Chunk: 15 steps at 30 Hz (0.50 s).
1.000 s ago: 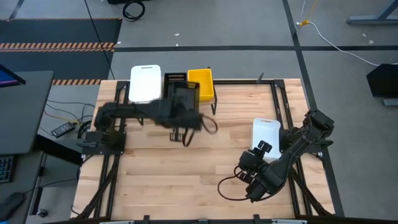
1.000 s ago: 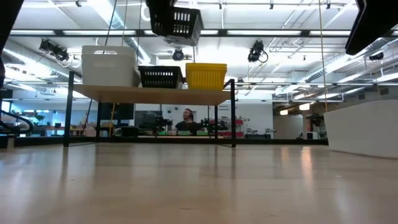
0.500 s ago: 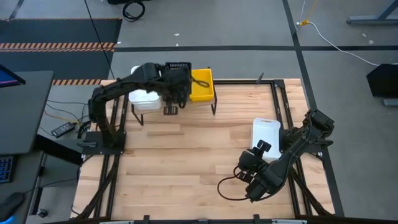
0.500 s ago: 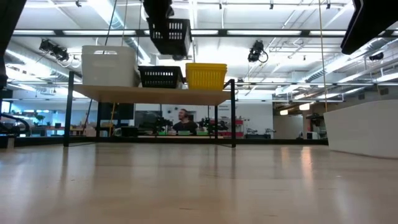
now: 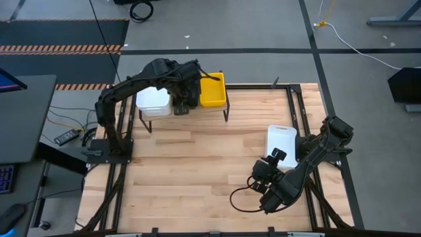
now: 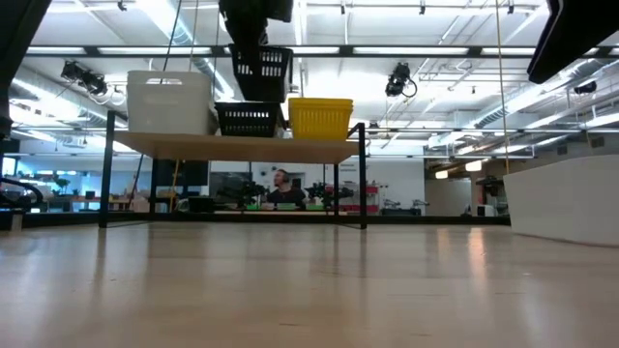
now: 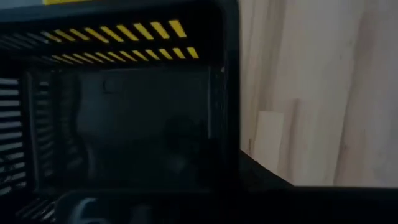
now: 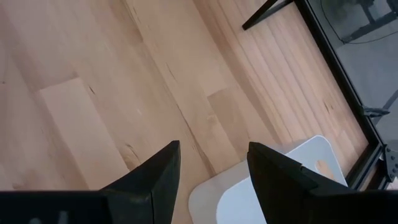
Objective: Stack baskets on shelf by color
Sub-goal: Stack the black bin on top of the other black bin on the shelf
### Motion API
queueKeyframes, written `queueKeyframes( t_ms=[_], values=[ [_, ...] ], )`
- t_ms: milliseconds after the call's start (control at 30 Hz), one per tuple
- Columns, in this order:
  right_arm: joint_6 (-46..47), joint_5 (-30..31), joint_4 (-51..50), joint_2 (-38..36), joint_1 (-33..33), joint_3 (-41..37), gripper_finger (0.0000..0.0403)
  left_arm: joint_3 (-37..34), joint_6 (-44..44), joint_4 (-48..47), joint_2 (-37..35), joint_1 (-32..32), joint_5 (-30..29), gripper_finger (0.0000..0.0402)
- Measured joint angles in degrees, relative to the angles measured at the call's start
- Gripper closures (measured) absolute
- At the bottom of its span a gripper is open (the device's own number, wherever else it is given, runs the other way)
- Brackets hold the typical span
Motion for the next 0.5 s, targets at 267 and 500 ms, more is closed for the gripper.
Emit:
queueKeyframes(
  t_ms=[267,500],
  values=[
    [0.0,0.0,0.8,0.0,0.1,0.0,0.0211,0.0,0.0,0.6,1.3,-0.1,3.1,0.0393],
    [0.0,0.0,1.0,0.0,0.2,0.0,0.0211,0.0,-0.4,-0.4,1.3,0.5,3.2,0.0393]
  ],
)
